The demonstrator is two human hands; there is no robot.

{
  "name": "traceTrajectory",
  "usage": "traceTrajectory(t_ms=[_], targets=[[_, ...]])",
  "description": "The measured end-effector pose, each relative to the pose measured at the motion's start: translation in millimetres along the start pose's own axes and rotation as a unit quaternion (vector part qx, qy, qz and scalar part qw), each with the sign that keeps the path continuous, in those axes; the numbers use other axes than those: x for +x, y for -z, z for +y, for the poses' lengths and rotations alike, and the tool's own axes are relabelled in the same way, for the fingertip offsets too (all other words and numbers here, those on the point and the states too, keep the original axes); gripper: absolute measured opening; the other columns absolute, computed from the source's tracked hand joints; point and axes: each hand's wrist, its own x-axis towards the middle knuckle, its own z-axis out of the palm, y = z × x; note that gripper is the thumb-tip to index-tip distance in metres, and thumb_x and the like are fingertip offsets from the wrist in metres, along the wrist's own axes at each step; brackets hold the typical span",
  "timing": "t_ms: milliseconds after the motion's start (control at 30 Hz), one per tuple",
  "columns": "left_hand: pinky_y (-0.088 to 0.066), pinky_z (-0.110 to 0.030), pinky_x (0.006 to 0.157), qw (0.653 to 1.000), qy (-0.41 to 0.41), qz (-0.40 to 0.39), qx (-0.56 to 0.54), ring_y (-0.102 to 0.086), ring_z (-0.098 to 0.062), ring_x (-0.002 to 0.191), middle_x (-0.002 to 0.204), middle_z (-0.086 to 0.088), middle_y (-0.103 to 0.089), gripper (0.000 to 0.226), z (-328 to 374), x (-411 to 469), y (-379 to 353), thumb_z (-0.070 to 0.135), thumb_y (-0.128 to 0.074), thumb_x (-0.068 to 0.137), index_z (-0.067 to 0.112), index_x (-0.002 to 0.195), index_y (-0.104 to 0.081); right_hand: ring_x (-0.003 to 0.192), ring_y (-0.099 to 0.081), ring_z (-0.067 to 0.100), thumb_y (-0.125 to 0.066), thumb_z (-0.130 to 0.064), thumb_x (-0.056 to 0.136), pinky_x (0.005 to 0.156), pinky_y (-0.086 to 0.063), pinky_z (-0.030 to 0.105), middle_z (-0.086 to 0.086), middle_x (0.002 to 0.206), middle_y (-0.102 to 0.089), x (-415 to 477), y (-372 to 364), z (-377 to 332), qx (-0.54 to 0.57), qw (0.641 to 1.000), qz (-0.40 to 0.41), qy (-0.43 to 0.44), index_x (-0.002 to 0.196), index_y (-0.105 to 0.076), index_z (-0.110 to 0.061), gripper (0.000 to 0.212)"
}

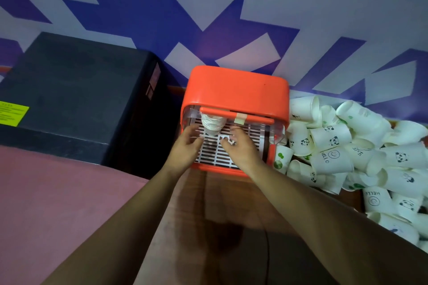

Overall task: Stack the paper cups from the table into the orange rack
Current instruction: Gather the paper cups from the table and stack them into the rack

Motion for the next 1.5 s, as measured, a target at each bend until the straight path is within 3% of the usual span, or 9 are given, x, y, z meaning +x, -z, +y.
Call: traceTrajectory(t_ms=[133, 433, 633, 800, 967, 1033, 1200, 1333, 1500], targets=[[-0.053, -0.035, 0.091, 0.998, -0.016, -0.007, 0.062, -0.065, -0.015, 0.101, 0.107, 0.002, -0.066, 0.017, -2.9, -34.7, -1.6, 0.017, -0.058, 0.097, 0.021, 0.113, -0.059, 0.13, -0.05, 0.019, -0.061, -0.028, 0.094, 0.106, -0.041, 0.03, 0.005, 0.139, -0.054, -54.2, 36.5, 13.5, -0.077, 0.996, -0.037, 0.041, 0.14, -0.048, -0.014, 0.05], [-0.045, -0.026, 0.081, 0.966, -0.123, -0.115, 0.196, -0.061, -0.017, 0.093, 0.102, -0.003, -0.062, 0.011, 43.4, -75.7, -108.3, 0.01, -0.062, 0.092, 0.013, 0.103, -0.062, 0.119, -0.051, 0.022, -0.064, -0.032, 0.086, 0.1, -0.041, 0.033, 0.005, 0.127, -0.054, -115.3, 164.1, 93.9, -0.26, 0.962, 0.051, 0.063, 0.129, -0.057, -0.013, 0.047], [-0.045, -0.033, 0.091, 0.917, -0.161, -0.192, 0.309, -0.058, -0.024, 0.106, 0.117, -0.008, -0.054, 0.03, 55.7, -68.8, -204.8, 0.02, -0.061, 0.093, 0.009, 0.12, -0.056, 0.103, -0.055, 0.032, -0.072, -0.024, 0.076, 0.086, -0.052, 0.047, 0.014, 0.115, -0.051, -116.9, 215.5, 158.9, -0.328, 0.935, 0.12, 0.069, 0.114, -0.061, -0.003, 0.046], [-0.043, -0.035, 0.1, 0.926, -0.101, -0.19, 0.312, -0.052, -0.026, 0.116, 0.125, -0.009, -0.052, 0.054, 46.8, -55.7, -272.6, 0.041, -0.07, 0.088, 0.011, 0.13, -0.052, 0.105, -0.056, 0.038, -0.07, -0.026, 0.08, 0.084, -0.054, 0.048, 0.018, 0.12, -0.047, -103.0, 223.5, 174.1, -0.274, 0.937, 0.208, 0.062, 0.126, -0.052, -0.003, 0.055], [-0.037, -0.038, 0.105, 0.818, -0.193, -0.183, 0.511, -0.038, -0.03, 0.121, 0.138, -0.008, -0.046, 0.077, 22.5, -46.9, -288.7, 0.043, -0.077, 0.078, 0.019, 0.144, -0.047, 0.112, -0.05, 0.028, -0.069, -0.041, 0.085, 0.092, -0.051, 0.04, 0.012, 0.129, -0.036, -89.9, 231.6, 178.4, -0.291, 0.937, 0.179, 0.069, 0.15, -0.034, -0.022, 0.076], [-0.037, -0.039, 0.103, 0.806, -0.199, -0.169, 0.531, -0.04, -0.03, 0.119, 0.136, -0.009, -0.046, 0.082, 15.6, -47.7, -284.7, 0.041, -0.076, 0.078, 0.018, 0.148, -0.041, 0.109, -0.051, 0.028, -0.073, -0.046, 0.08, 0.093, -0.051, 0.039, 0.011, 0.128, -0.033, -86.2, 232.7, 178.7, -0.289, 0.939, 0.172, 0.07, 0.148, -0.038, -0.027, 0.078], [-0.041, -0.043, 0.099, 0.831, -0.208, -0.154, 0.493, -0.046, -0.03, 0.111, 0.124, -0.007, -0.053, 0.081, 8.0, -56.4, -270.6, 0.051, -0.073, 0.071, 0.015, 0.141, -0.051, 0.111, -0.054, 0.033, -0.071, -0.045, 0.084, 0.095, -0.048, 0.039, 0.013, 0.137, -0.03, -79.6, 230.5, 176.4, -0.226, 0.945, 0.224, 0.071, 0.135, -0.05, -0.025, 0.059], [-0.044, -0.034, 0.084, 0.921, -0.152, -0.126, 0.337, -0.053, -0.022, 0.105, 0.118, -0.003, -0.047, 0.07, 21.2, -78.6, -257.2, 0.039, -0.078, 0.072, 0.012, 0.13, -0.048, 0.114, -0.053, 0.03, -0.076, -0.026, 0.082, 0.09, -0.045, 0.038, 0.012, 0.132, -0.042, -75.5, 234.2, 170.4, -0.133, 0.967, 0.216, 0.038, 0.135, -0.042, -0.009, 0.065], [-0.04, -0.027, 0.085, 0.957, -0.083, -0.104, 0.258, -0.051, -0.018, 0.11, 0.124, 0.0, -0.041, 0.063, 30.6, -99.6, -218.8, 0.025, -0.079, 0.08, 0.015, 0.13, -0.042, 0.085, -0.06, 0.025, -0.067, -0.012, 0.089, 0.08, -0.048, 0.037, 0.009, 0.096, -0.056, -78.0, 247.7, 163.4, -0.107, 0.975, 0.19, 0.046, 0.095, -0.067, -0.003, 0.011]])
